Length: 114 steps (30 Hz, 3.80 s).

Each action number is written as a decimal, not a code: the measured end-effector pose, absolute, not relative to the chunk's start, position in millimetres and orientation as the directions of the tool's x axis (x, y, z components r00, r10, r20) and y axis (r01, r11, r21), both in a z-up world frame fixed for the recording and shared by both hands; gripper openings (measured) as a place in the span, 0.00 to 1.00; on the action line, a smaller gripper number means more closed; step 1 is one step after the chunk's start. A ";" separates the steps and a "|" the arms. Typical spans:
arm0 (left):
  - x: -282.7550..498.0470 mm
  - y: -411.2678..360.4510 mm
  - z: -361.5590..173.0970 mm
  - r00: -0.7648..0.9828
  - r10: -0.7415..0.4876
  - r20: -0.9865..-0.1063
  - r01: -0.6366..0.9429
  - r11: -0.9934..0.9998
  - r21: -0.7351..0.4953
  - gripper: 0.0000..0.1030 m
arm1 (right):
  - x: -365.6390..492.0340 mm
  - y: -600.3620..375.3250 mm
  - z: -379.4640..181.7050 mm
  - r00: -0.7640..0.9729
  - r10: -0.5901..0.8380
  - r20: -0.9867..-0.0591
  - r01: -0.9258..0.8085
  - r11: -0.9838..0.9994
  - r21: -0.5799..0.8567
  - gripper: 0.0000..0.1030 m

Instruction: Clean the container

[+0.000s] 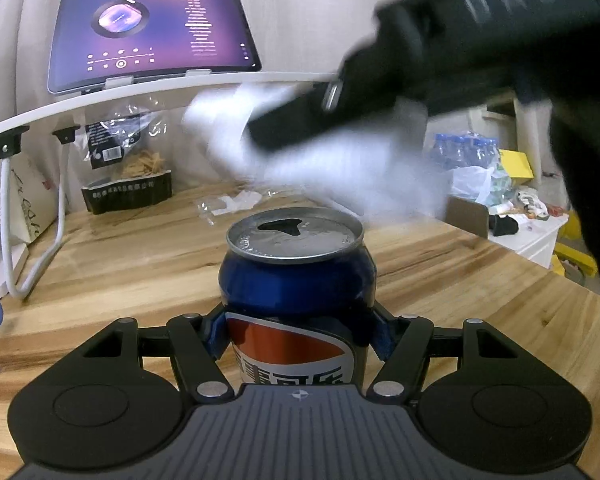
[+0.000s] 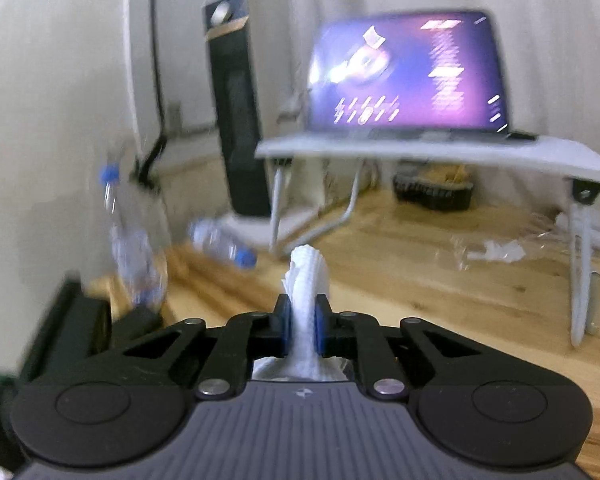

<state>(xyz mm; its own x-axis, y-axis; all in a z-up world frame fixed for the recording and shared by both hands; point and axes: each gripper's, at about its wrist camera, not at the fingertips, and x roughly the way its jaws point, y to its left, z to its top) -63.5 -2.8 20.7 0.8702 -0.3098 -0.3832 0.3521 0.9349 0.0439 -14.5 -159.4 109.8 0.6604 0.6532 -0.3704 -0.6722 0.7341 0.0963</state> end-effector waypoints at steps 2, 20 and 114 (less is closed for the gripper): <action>-64.0 -3.7 20.7 0.871 -0.308 -0.383 0.353 0.934 0.050 0.65 | -12.8 -162.7 111.1 0.668 0.652 -0.357 -0.663 0.740 0.111 0.15; -65.9 -5.8 19.5 0.873 -0.299 -0.385 0.348 0.936 0.061 0.66 | 65.8 -186.5 36.6 0.790 0.388 -0.474 -0.425 0.905 0.032 0.66; -6.7 13.9 1.4 0.776 -0.011 -0.630 -0.012 0.999 -0.031 1.00 | 14.6 -211.1 -1.6 0.765 0.186 -0.616 -0.259 0.965 -0.030 1.00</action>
<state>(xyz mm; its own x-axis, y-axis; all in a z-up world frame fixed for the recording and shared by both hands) -6.7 13.9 1.4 0.7762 -0.0105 -0.6304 -0.0119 0.9994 -0.0314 14.6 -211.1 -1.6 0.7652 0.1864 -0.6162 -0.2589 0.9654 -0.0295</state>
